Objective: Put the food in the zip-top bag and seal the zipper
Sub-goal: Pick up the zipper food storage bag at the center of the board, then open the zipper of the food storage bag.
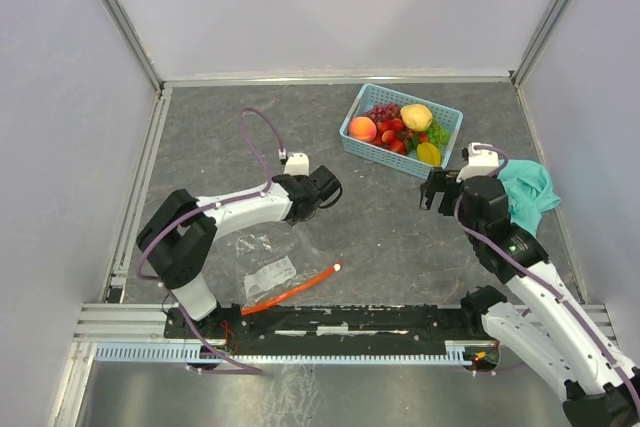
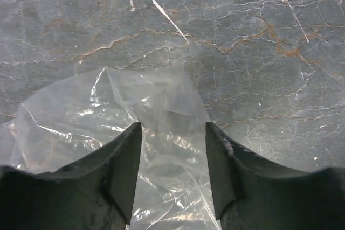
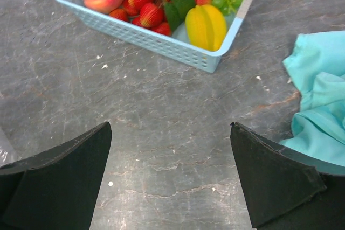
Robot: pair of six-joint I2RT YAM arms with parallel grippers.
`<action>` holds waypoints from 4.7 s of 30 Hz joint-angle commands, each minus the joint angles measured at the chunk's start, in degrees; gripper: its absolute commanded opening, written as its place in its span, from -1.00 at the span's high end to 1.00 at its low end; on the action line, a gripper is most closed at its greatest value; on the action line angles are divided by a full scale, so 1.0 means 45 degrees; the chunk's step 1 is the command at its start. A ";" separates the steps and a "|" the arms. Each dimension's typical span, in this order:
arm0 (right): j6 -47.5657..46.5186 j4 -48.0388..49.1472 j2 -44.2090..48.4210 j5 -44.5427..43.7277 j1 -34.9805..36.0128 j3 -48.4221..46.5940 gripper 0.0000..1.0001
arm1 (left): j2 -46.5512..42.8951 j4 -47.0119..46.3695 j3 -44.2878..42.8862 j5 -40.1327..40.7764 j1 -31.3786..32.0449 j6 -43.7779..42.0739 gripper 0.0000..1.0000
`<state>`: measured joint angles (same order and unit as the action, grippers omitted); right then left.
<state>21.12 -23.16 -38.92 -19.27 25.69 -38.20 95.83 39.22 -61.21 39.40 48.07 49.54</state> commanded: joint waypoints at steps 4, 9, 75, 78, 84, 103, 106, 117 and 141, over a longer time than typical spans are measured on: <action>-0.0108 0.1240 -0.0166 0.1712 -0.0033 0.0398 -0.98 | 0.0080 -0.1190 -0.0390 0.0466 -0.0068 -0.0206 0.53; -0.0248 0.1640 -0.0499 0.2542 -0.0027 0.0381 -0.98 | -0.0162 -0.1143 -0.0705 0.0272 -0.0373 -0.0029 0.95; -0.0019 1.5933 -0.9045 0.8179 0.3428 0.1703 -0.25 | -0.4499 -0.4104 -0.0231 -0.7126 -0.6407 0.5371 0.95; 0.0068 1.6089 -0.9248 0.7996 0.3413 0.1590 -0.21 | -0.4491 -0.4155 -0.0189 -0.7252 -0.6406 0.5327 0.95; 0.0590 1.6609 -0.9831 0.8245 0.3424 0.0979 -0.01 | -0.4497 -0.4283 0.0321 -0.7631 -0.6406 0.5464 0.95; 0.1445 1.2279 -0.8553 0.7594 0.3420 -0.0281 0.96 | -0.4881 -0.3163 0.0423 -0.7304 -0.6387 0.1472 -0.03; 0.1739 1.0340 -0.8166 0.6910 0.3406 -0.0649 0.96 | -0.5046 -0.2639 0.0195 -0.7101 -0.6292 -0.0122 -0.20; 0.1830 0.5197 -0.7394 0.5265 0.3408 -0.2963 0.96 | -0.6075 -0.0913 -0.0382 -0.3270 -0.3824 -0.3171 -0.57; 0.5079 -0.1255 -0.9645 0.4254 0.3399 -0.7545 0.96 | -0.6833 -0.3796 -0.0053 0.0463 0.3271 -0.5183 -0.61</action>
<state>40.36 -24.86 -81.03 -1.15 40.84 -68.18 63.40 27.90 -59.61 33.06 58.98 31.59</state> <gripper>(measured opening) 0.027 0.818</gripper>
